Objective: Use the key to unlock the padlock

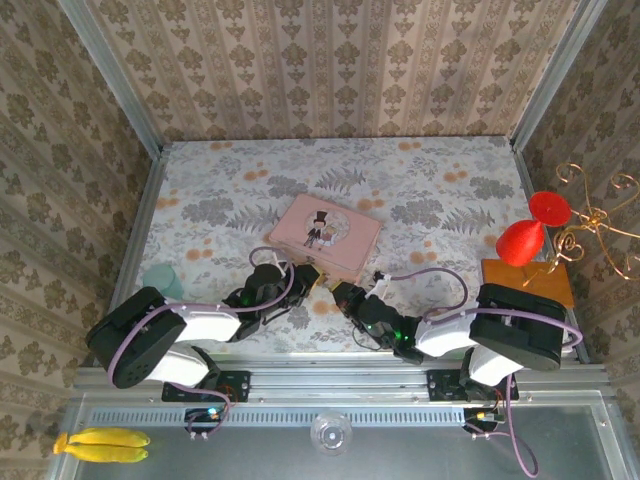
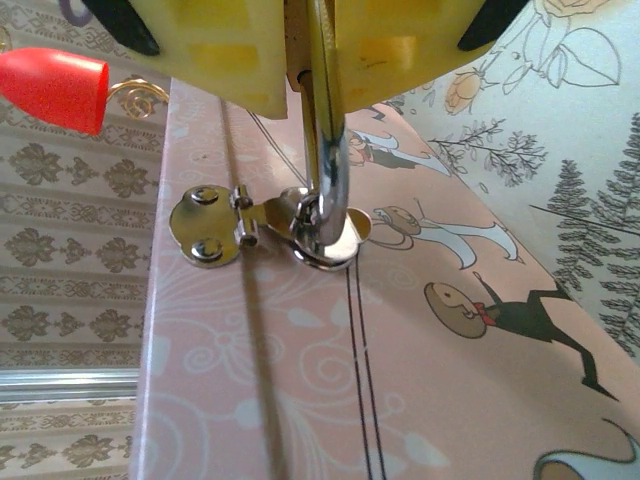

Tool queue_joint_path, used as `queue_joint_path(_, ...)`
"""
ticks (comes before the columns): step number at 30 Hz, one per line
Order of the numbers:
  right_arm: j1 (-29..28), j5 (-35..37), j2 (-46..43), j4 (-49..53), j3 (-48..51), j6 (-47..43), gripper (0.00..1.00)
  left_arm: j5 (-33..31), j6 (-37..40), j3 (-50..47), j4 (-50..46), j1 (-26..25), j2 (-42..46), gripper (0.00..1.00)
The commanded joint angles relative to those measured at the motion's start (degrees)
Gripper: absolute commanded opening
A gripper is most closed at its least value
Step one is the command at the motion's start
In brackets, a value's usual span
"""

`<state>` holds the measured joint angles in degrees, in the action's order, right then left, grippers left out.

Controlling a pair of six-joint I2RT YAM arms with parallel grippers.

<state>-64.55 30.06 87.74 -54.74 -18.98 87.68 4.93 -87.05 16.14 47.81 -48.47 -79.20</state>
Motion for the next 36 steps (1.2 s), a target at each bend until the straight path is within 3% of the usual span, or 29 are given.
queue_joint_path(1,-0.22,3.57,1.18,-5.29,0.14,1.18,0.00,-1.41,-0.32,0.03,8.16,-0.57,2.54,0.00)
queue_joint_path(7,-0.31,4.91,-0.97,-1.65,0.39,1.52,0.00,-2.57,-0.39,-0.06,7.30,-1.32,3.34,0.00)
queue_joint_path(19,-0.31,6.41,0.50,-7.49,1.67,2.48,0.00,-5.11,-1.11,0.23,7.39,-2.89,4.75,0.00)
queue_joint_path(36,-0.31,6.35,-2.49,-5.60,2.37,2.20,0.00,-5.89,-1.01,0.14,8.53,-2.89,3.35,0.00)
